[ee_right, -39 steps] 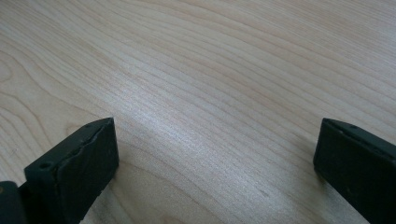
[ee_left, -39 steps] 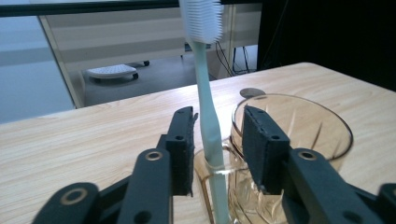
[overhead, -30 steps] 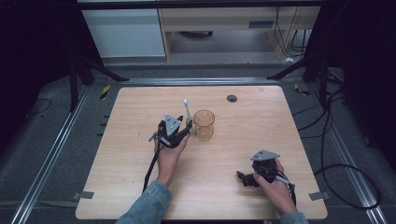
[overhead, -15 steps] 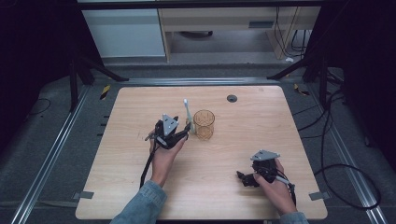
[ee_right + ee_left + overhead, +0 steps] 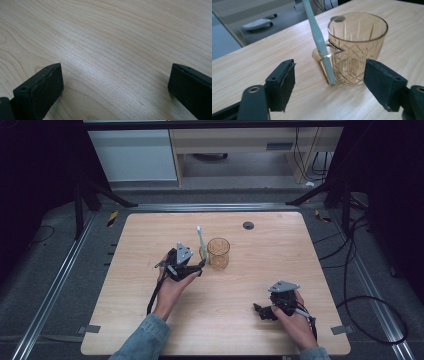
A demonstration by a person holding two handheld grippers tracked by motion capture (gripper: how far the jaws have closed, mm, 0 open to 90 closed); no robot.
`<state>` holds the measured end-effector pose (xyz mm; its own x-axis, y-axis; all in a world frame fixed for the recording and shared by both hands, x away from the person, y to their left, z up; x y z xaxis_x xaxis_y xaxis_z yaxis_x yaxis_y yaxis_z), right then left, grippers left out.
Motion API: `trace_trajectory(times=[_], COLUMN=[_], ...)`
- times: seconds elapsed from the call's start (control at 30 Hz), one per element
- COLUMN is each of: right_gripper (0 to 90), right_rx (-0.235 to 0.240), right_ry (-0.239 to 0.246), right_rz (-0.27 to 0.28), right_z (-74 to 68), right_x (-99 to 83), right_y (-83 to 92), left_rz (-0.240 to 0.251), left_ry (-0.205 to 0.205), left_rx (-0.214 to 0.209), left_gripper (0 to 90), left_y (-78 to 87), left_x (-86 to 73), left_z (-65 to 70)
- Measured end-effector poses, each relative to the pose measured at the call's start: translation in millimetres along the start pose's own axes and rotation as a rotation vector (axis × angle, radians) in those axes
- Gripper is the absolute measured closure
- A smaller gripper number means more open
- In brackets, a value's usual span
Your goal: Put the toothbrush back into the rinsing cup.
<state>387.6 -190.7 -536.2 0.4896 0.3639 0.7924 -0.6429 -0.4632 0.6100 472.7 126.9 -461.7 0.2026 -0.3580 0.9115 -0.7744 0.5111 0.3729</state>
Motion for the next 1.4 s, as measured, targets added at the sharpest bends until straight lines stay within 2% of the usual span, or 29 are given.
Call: trace_trajectory(times=[0.03,0.2,0.3,0.37,0.43,0.47,0.5,0.53,0.63,0.67,0.7,0.73,0.77,0.83,0.87,0.93,1.13,1.23,1.27,1.37,1.4], right_gripper=[0.4,0.4,0.4,0.4,0.4,0.4,0.4,0.4,0.4,0.4,0.4,0.4,0.4,0.4,0.4,0.4,0.4,0.4,0.4,0.4,0.4], right_rx=[0.0,0.0,0.0,0.0,0.0,0.0,0.0,0.0,0.0,0.0,0.0,0.0,0.0,0.0,0.0,0.0,0.0,0.0,0.0,0.0,0.0], right_ry=[0.0,0.0,0.0,0.0,0.001,0.0,0.0,0.0,0.0,0.0,0.0,0.0,0.0,0.001,0.0,0.001,0.0,0.0,0.0,-0.001,0.0], right_rz=[0.0,0.0,0.0,0.0,0.0,0.0,0.0,0.0,0.0,0.0,0.0,0.0,0.0,0.0,0.0,0.0,0.0,0.0,0.0,0.0,0.0], right_z=[0.0,0.0,0.0,0.0,0.0,0.0,0.0,0.0,0.0,0.0,0.0,0.0,-0.1,0.0,0.0,0.0,0.0,-0.1,-0.1,-0.1,-0.1], right_x=[0.0,0.0,0.0,0.0,0.0,0.0,0.0,0.0,0.0,0.0,0.0,0.0,0.0,0.0,0.0,0.0,0.0,0.0,0.0,0.0,0.0], right_y=[0.0,0.0,0.0,0.0,0.0,0.0,0.0,0.0,0.0,0.0,0.0,0.0,0.0,0.0,0.0,0.0,0.0,0.0,0.0,0.0,0.0], left_rz=[-0.019,-0.044,-0.053,-0.086,-0.099,-0.12,-0.12,-0.149,-0.173,-0.201,-0.201,-0.234,-0.234,-0.271,-0.285,-0.299,-0.323,-0.322,-0.325,-0.33,-0.344], left_ry=[-0.011,-0.039,-0.034,-0.044,-0.036,-0.022,-0.022,-0.019,-0.019,-0.018,-0.018,-0.013,-0.013,-0.018,0.003,0.012,0.026,0.055,0.077,0.092,0.098], left_rx=[-0.017,-0.019,-0.029,-0.044,-0.051,-0.059,-0.059,-0.078,-0.092,-0.104,-0.104,-0.118,-0.118,-0.131,-0.141,-0.147,-0.13,-0.114,-0.104,-0.094,-0.073], left_gripper=[20.5,18.0,16.5,15.0,13.0,11.7,10.8,9.8,7.2,6.3,5.8,5.5,5.2,4.8,4.7,4.5,4.3,4.6,4.7,4.6,4.5], left_y=[1.9,6.6,8.6,11.9,12.7,14.1,14.1,15.8,17.5,19.0,19.0,20.2,20.2,21.8,23.7,26.2,32.5,36.2,38.7,41.6,44.5], left_x=[-1.0,-5.1,-7.5,-11.4,-12.8,-15.0,-15.0,-16.6,-17.8,-19.5,-19.5,-22.3,-22.3,-25.8,-29.2,-32.1,-41.2,-47.2,-51.9,-56.3,-60.6], left_z=[0.1,-3.2,-5.6,-8.6,-9.3,-10.8,-10.8,-11.8,-11.6,-11.3,-11.3,-10.4,-10.4,-10.1,-10.4,-11.9,-21.7,-30.0,-36.1,-42.6,-49.8])
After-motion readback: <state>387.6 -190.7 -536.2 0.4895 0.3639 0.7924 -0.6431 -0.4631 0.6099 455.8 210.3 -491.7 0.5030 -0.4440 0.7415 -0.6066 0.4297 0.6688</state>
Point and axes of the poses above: each handheld gripper's, and its own axes: y roughly backward along the jaws, x roughly out of its top, z roughly to its right, the point moved 3 cm from there along -y, roughly forward along the jaws, and after that the axes turned 6 degrees about z, right-handed, at the moved point
